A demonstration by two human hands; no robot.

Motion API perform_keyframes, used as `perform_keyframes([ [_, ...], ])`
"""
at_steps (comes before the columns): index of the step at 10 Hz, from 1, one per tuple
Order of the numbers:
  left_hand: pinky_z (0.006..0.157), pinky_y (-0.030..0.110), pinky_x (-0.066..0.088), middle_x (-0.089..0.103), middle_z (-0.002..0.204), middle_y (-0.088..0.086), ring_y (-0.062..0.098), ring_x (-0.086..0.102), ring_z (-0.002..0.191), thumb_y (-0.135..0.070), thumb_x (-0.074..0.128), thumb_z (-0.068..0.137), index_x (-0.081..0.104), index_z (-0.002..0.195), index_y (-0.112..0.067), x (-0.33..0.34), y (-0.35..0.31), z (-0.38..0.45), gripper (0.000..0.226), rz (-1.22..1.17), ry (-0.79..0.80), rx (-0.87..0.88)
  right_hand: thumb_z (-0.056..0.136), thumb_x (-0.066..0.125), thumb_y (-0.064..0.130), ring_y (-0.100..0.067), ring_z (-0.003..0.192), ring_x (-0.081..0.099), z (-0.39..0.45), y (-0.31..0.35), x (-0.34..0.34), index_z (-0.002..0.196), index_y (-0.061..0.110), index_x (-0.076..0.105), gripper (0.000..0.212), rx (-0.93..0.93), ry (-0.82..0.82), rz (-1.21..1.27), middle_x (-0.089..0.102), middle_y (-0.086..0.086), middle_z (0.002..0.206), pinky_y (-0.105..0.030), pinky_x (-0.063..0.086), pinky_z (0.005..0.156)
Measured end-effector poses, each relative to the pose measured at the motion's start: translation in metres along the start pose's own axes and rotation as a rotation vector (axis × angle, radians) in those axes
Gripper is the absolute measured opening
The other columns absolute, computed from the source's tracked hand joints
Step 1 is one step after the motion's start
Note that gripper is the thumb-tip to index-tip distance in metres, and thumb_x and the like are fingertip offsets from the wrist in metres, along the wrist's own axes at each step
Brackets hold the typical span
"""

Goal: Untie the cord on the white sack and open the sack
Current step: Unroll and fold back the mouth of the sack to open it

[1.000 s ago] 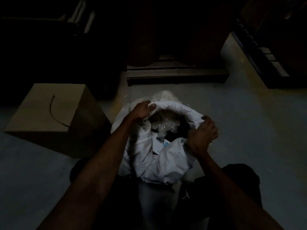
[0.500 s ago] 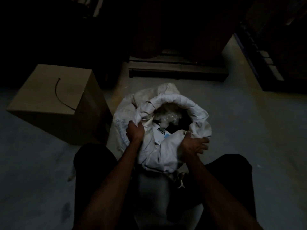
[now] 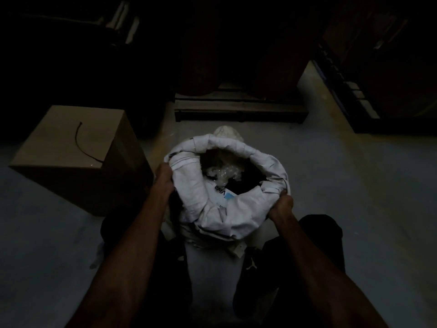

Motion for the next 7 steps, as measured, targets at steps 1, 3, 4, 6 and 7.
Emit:
perform_keyframes([
  [1, 0.072, 0.029, 0.051, 0.069, 0.089, 0.003, 0.021, 0.063, 0.087, -0.028, 0.028, 0.105, 0.064, 0.099, -0.014, -0.006, -0.006, -0.002, 0.039, -0.093, 0.051, -0.017, 0.093, 0.032, 0.024, -0.035, 0.138, 0.041, -0.026, 0.028, -0.004, 0.151, 0.003, 0.032, 0.062, -0.040, -0.041, 0.050, 0.040, -0.017, 0.152, -0.045, 0.029, 0.118],
  [3, 0.091, 0.040, 0.052, 0.073, 0.102, 0.002, 0.026, 0.067, 0.096, -0.051, 0.063, 0.084, 0.077, 0.101, -0.026, 0.017, 0.019, -0.021, 0.033, 0.019, 0.179, -0.004, 0.103, 0.018, 0.031, -0.039, 0.116, 0.055, -0.026, 0.006, -0.012, 0.116, 0.009, 0.061, 0.050, -0.016, -0.086, 0.092, 0.060, -0.017, 0.120, -0.046, 0.033, 0.112],
  [4, 0.106, 0.051, 0.041, 0.051, 0.138, 0.007, 0.034, 0.048, 0.128, -0.070, 0.079, 0.052, 0.043, 0.136, -0.036, -0.019, 0.051, -0.029, 0.098, 0.443, -0.250, 0.027, 0.104, 0.019, 0.032, -0.038, 0.122, 0.051, -0.022, -0.002, -0.014, 0.125, 0.007, 0.060, 0.053, -0.060, -0.077, 0.031, 0.060, -0.016, 0.123, -0.047, 0.034, 0.114],
  [6, 0.103, 0.052, 0.047, 0.049, 0.145, 0.013, 0.033, 0.055, 0.123, -0.056, 0.095, 0.036, 0.029, 0.149, -0.009, -0.035, 0.201, -0.030, 0.139, 0.073, -0.244, -0.226, 0.086, 0.041, 0.077, -0.029, 0.127, 0.055, 0.007, -0.058, -0.076, 0.128, 0.032, 0.057, 0.063, -0.054, -0.189, -0.180, 0.053, -0.009, 0.144, -0.048, 0.042, 0.111],
  [7, 0.093, 0.054, 0.054, 0.059, 0.132, 0.019, 0.034, 0.064, 0.109, -0.028, 0.087, 0.067, 0.048, 0.137, 0.003, -0.035, 0.213, -0.031, 0.086, 0.023, -0.207, -0.246, 0.100, 0.042, 0.051, -0.028, 0.105, 0.064, -0.044, -0.055, -0.052, 0.127, 0.012, 0.059, 0.051, -0.028, -0.179, -0.117, 0.068, -0.010, 0.119, -0.045, 0.045, 0.102],
])
Point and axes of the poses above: each hand's wrist, its own z-axis towards the middle knuckle, its own x-axis out of the palm, y = z × x, the point moved 10 cm from there along z, towards the middle knuckle
